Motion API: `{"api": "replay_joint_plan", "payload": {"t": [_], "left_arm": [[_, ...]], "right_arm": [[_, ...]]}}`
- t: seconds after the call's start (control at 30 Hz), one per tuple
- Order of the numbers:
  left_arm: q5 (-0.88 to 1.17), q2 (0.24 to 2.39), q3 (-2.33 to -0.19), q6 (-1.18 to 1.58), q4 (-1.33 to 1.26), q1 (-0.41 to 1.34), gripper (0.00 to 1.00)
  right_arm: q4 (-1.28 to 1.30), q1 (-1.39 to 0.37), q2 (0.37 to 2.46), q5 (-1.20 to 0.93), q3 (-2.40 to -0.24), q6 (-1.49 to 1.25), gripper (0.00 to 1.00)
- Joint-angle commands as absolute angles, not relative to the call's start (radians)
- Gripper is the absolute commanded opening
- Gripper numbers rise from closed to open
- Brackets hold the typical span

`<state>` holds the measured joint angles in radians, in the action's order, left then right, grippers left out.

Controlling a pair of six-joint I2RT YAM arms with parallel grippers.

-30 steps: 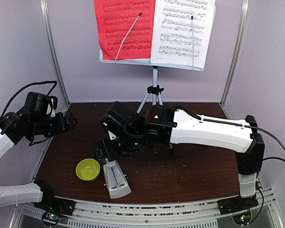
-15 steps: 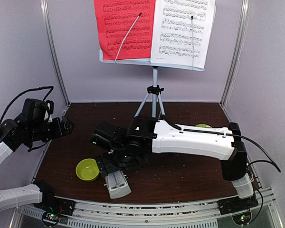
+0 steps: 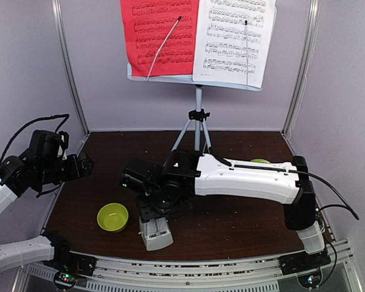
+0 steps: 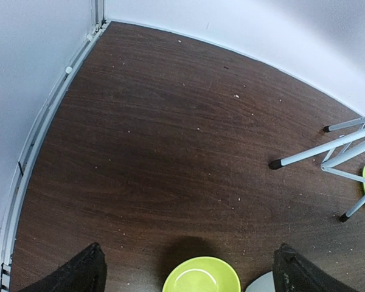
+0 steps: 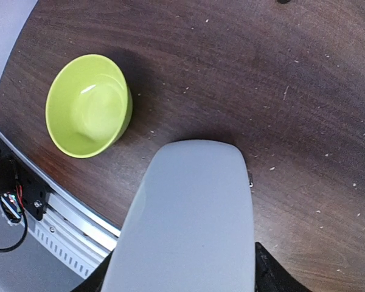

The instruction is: Set up the instrument practice props

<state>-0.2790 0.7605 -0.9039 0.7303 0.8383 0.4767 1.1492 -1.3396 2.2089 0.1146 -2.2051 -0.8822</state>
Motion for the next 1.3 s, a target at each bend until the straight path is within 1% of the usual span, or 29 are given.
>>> {"api": "replay_joint_plan", "payload": {"t": [0.0,0.1,0.2,0.27,0.33,0.43,0.6,0.83,1.0,1.13,1.27], "left_arm": [[-0.246,0.741,-0.895,0.680,0.762,0.471,0.98],[-0.136,0.700,-0.854,0.628,0.685,0.472,0.98],[-0.037,0.672,-0.820,0.568,0.617,0.477,0.98],[0.005,0.670,-0.804,0.530,0.588,0.488,0.98],[0.033,0.677,-0.786,0.505,0.565,0.500,0.98],[0.067,0.668,-0.731,0.488,0.513,0.536,0.97],[0.070,0.636,-0.623,0.454,0.371,0.683,0.96],[0.006,0.759,-0.587,0.356,0.320,0.930,0.93],[-0.064,0.812,-0.519,0.286,0.204,1.081,0.93],[-0.115,0.917,-0.518,0.283,0.128,1.170,0.93],[-0.150,1.020,-0.510,0.328,0.004,1.205,0.98]], "right_arm": [[1.145,-1.270,2.053,0.187,-2.080,-0.794,0.15],[1.019,-1.222,1.935,0.128,-1.911,-0.709,0.12],[0.839,-1.168,1.804,0.017,-1.724,-0.643,0.08],[0.729,-1.122,1.733,-0.071,-1.611,-0.623,0.04],[0.672,-1.081,1.689,-0.131,-1.531,-0.607,0.03],[0.640,-1.042,1.659,-0.184,-1.494,-0.573,0.01],[0.581,-1.019,1.650,-0.301,-1.475,-0.496,0.00],[0.538,-0.993,1.619,-0.422,-1.426,-0.419,0.00],[0.499,-0.965,1.587,-0.447,-1.377,-0.425,0.00],[0.497,-0.955,1.584,-0.423,-1.382,-0.469,0.00],[0.465,-0.954,1.588,-0.413,-1.376,-0.584,0.00]]}}
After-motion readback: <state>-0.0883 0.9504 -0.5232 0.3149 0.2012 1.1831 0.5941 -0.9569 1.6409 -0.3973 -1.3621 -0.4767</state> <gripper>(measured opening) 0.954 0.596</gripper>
